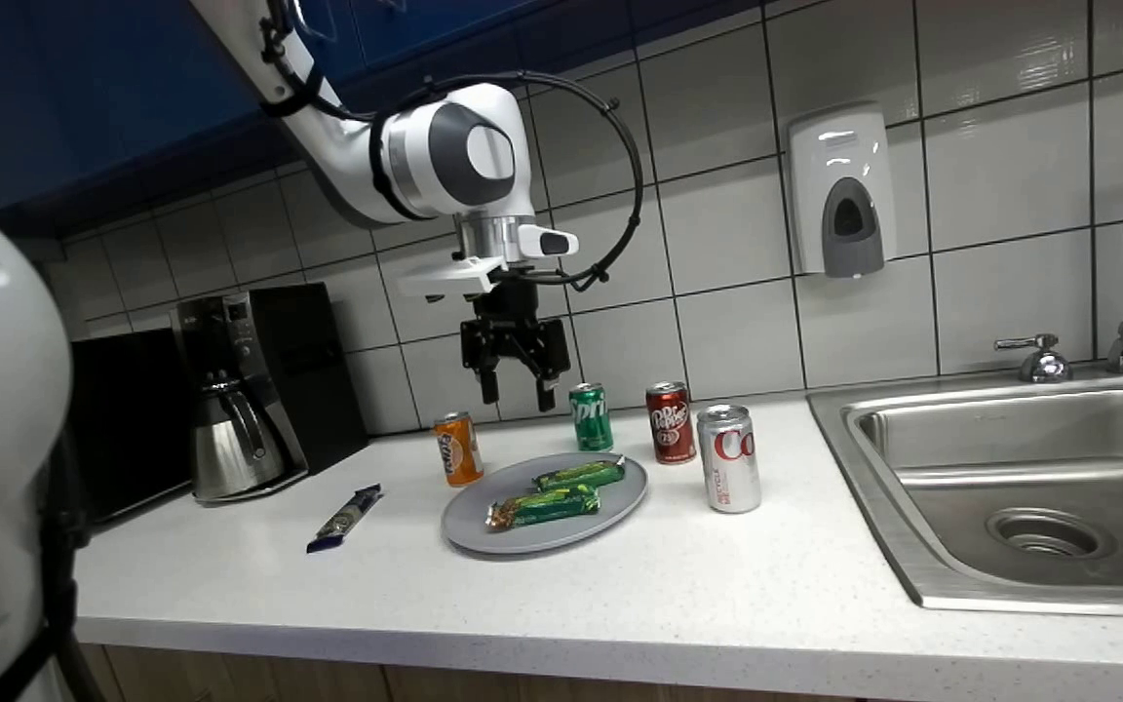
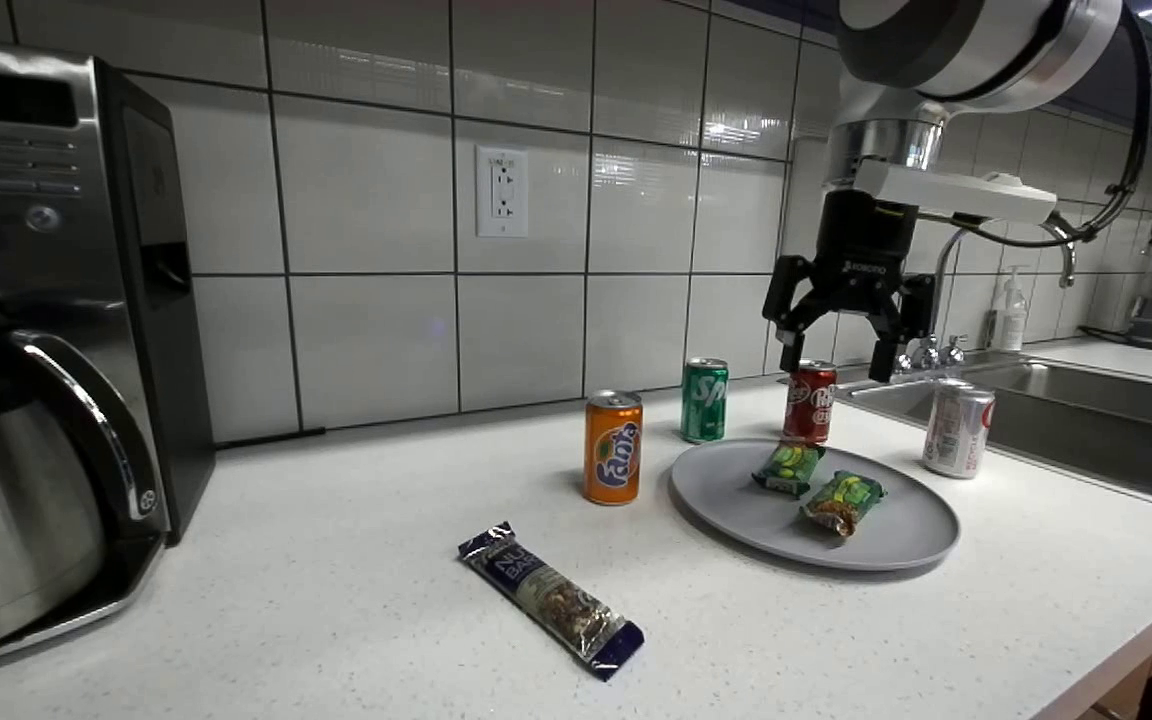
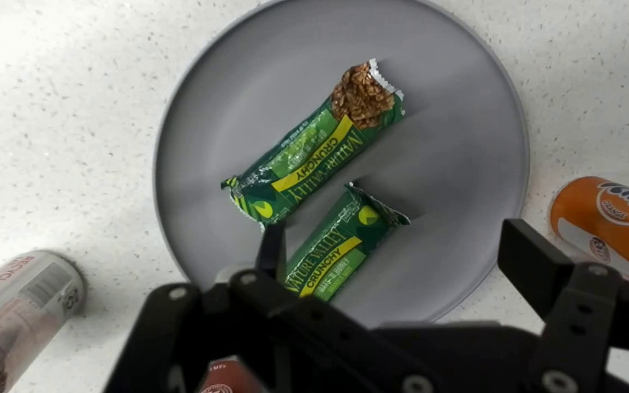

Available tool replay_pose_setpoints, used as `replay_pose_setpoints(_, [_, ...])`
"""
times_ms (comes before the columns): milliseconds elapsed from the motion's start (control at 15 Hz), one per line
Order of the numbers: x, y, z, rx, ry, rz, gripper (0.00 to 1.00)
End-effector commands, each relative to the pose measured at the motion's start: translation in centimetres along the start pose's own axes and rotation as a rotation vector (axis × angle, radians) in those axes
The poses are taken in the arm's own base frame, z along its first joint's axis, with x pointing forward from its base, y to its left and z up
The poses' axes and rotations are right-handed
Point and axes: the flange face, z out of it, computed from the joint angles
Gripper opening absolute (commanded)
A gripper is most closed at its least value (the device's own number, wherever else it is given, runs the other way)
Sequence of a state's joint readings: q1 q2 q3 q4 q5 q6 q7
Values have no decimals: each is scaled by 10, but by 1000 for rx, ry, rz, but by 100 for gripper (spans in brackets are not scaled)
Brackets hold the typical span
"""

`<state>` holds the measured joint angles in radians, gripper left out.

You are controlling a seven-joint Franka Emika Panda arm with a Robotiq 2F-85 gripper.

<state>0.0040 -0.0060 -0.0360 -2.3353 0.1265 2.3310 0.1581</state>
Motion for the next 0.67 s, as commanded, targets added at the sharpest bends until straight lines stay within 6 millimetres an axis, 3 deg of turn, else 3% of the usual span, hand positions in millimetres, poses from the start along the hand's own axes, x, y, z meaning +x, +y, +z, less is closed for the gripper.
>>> replay_pose_setpoints(0, [14, 0, 12, 3, 11, 61, 100])
replay_pose_setpoints(600, [44, 5, 49, -28, 34, 211, 100])
